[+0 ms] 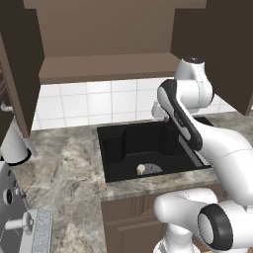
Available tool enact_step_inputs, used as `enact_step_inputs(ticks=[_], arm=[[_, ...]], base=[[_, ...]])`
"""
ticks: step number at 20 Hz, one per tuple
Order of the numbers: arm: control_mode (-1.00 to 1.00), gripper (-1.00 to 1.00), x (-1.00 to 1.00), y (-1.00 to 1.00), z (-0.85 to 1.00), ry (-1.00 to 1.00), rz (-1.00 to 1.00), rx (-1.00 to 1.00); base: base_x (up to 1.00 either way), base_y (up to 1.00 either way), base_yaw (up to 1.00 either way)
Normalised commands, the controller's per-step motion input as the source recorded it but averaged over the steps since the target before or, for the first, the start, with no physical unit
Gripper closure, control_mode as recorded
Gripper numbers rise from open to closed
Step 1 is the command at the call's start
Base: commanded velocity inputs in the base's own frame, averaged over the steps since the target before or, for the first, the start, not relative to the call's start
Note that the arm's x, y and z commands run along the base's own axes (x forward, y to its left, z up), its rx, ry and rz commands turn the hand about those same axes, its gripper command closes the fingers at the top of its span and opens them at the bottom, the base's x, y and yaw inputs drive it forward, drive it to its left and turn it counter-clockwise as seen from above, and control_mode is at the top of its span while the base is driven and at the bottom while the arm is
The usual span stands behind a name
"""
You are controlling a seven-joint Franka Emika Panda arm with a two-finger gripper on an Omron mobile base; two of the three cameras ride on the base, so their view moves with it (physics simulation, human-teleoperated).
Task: Pick up the dish brush and dish brush from the sink, and place them back in the cabinet, and close the cabinet doors.
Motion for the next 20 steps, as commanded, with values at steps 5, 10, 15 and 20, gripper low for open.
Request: enact_step_inputs(ticks=[5, 10, 15, 20], arm=[[-1.0, -1.0, -0.04, 0.0, -0.02, 0.0, 0.0, 0.0], [-1.0, -1.0, -0.1, 0.08, -0.14, -0.01, -0.01, -0.08], [-1.0, -1.0, -0.04, 0.1, -0.19, -0.01, -0.05, -0.03], [-1.0, -1.0, 0.0, 0.08, -0.25, -0.07, -0.02, -0.02]], base=[[0.0, 0.0, 0.0], [0.0, 0.0, 0.0], [0.0, 0.0, 0.0], [0.0, 0.0, 0.0]])
